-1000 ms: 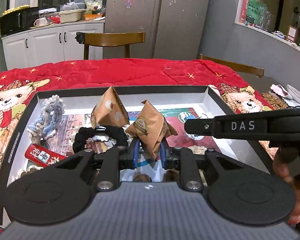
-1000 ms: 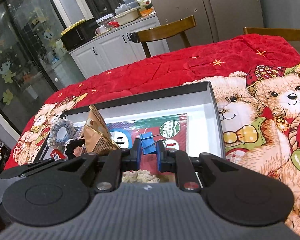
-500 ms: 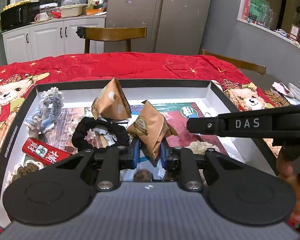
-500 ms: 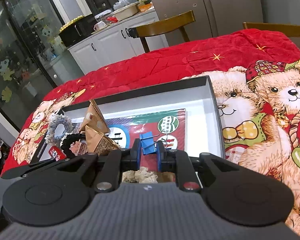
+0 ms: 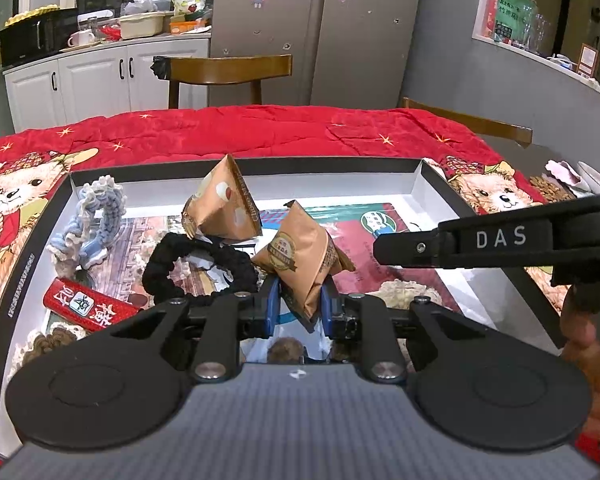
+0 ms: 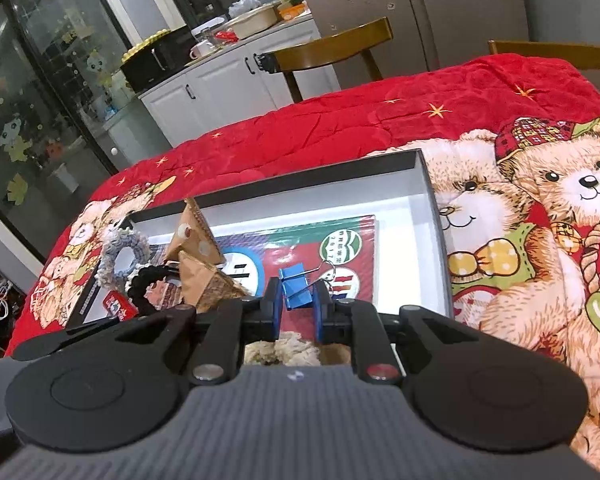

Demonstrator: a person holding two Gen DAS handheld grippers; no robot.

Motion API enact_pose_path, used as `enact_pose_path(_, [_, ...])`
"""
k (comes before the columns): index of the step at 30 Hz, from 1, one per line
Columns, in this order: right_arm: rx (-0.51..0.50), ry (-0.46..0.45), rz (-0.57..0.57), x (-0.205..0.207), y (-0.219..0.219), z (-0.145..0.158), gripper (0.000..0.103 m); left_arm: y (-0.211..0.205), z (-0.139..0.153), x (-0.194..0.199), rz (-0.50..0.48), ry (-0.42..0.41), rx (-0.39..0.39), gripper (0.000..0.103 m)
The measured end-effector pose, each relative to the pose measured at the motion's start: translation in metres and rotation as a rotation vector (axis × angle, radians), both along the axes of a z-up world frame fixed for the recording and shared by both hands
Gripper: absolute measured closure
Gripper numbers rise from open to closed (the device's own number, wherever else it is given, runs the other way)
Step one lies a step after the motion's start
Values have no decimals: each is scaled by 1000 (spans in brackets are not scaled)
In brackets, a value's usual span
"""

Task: Organize objects
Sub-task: 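Open both grippers to drop the packet and binder clip into the box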

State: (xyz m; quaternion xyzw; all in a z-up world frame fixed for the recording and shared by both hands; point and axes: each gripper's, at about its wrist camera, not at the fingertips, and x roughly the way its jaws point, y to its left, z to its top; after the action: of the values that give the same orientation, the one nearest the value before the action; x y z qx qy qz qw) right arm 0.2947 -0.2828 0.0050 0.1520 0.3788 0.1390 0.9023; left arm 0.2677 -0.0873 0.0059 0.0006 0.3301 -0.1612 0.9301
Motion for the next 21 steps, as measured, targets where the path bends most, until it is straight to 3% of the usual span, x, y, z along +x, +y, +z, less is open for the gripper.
enact_pose_path(6, [-7, -7, 5, -1, 1, 2, 80, -4, -3, -2, -2, -31, 30, 76])
enact_pose_path(9, [0, 2, 22, -1, 1, 4, 80, -3, -1, -2, -14, -31, 16, 64])
enact_pose_path(11, [-2, 7, 26, -1, 1, 6, 74, -3, 0, -2, -22, -22, 10, 52])
enact_pose_path(12, [-4, 6, 27, -2, 0, 8, 67, -2, 2, -1, -24, -19, 4, 48])
enact_pose_path(16, [11, -26, 29, -8, -2, 20, 53, 2, 14, -3, -47, -29, -15, 47])
enact_pose_path(21, [26, -91, 33, -19, -3, 42, 47, 13, 43, -11, -65, -100, -48, 43])
